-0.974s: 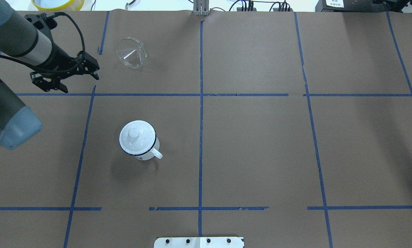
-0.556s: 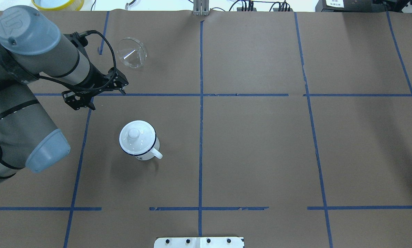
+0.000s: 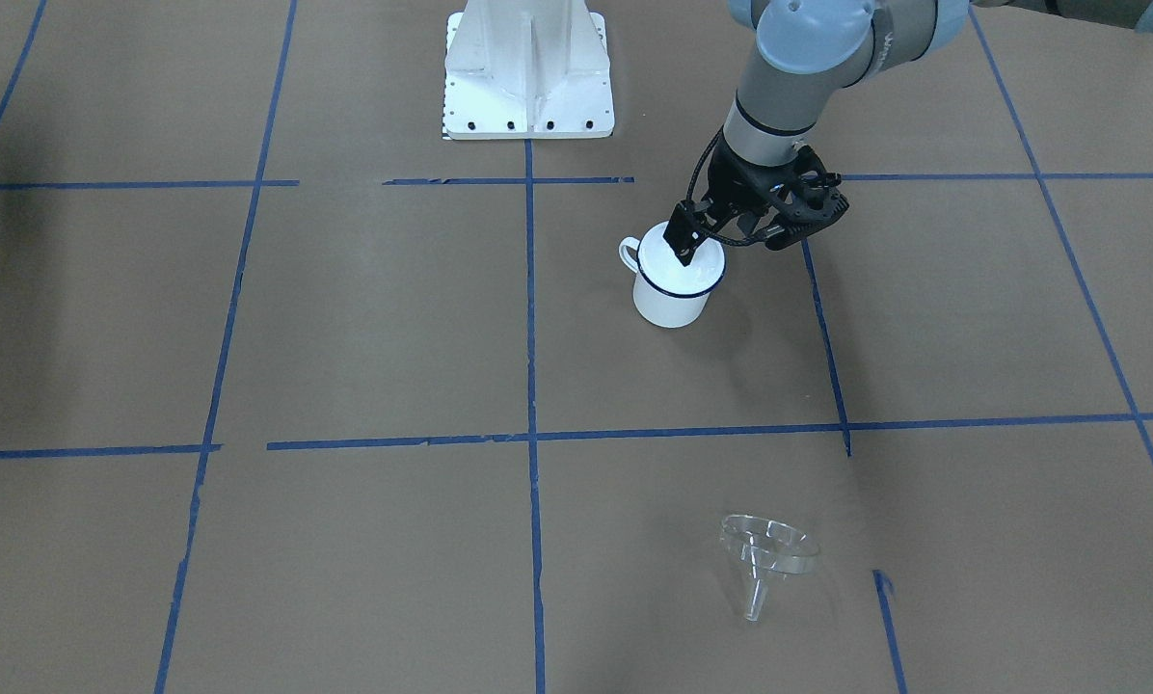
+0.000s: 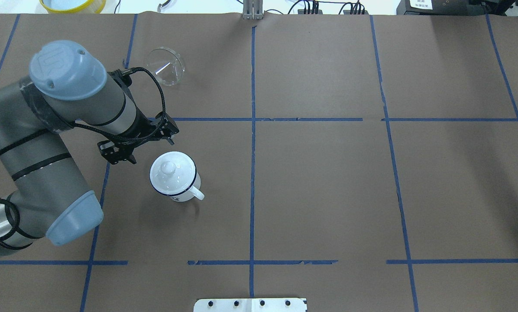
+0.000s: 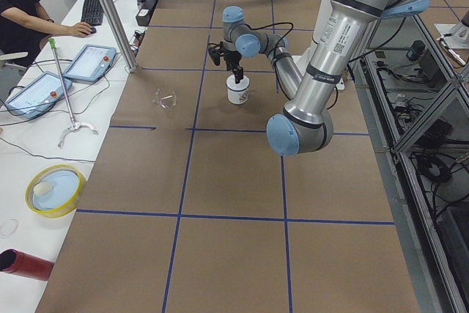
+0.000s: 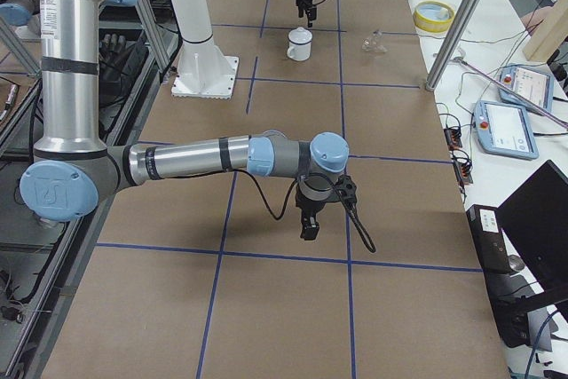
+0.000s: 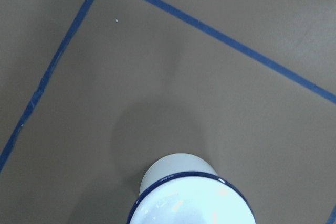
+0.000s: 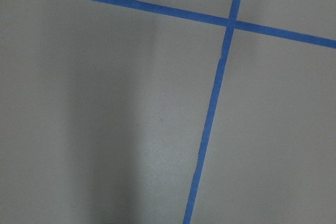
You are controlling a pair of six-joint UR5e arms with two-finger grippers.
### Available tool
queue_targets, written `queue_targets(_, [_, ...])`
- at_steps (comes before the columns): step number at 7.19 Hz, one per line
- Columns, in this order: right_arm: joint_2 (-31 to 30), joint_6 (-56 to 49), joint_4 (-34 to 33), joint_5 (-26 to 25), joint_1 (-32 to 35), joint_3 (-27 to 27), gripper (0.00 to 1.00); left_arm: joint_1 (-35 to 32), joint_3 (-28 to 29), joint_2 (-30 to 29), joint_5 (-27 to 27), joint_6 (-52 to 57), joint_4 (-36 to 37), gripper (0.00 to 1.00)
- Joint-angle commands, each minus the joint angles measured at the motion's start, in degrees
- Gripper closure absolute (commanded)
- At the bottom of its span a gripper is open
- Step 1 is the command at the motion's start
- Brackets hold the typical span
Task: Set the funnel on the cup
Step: 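Move the left gripper down to the white lid and grasp its knob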
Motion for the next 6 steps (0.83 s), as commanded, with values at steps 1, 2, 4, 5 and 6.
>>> queue_targets(1, [0.0, 0.0, 0.0, 0.0, 0.0, 0.0, 0.00, 0.8, 0.2, -0.4, 0.1, 0.0, -0.1, 0.06])
queue_targets(2, [0.0, 0.1, 0.0, 0.0, 0.0, 0.0, 0.00, 1.3, 0.9, -0.8, 0.1, -0.1, -0.1, 0.06])
queue_targets(4, [0.0, 0.1, 0.0, 0.0, 0.0, 0.0, 0.00, 1.9, 2.3, -1.7, 0.1, -0.1, -0.1, 0.09])
queue_targets(5, [0.0, 0.1, 0.0, 0.0, 0.0, 0.0, 0.00, 1.9, 2.3, -1.7, 0.1, -0.1, -0.1, 0.22])
queue_targets(6, [0.0, 0.1, 0.0, 0.0, 0.0, 0.0, 0.00, 1.9, 2.3, -1.7, 0.1, -0.1, -0.1, 0.52])
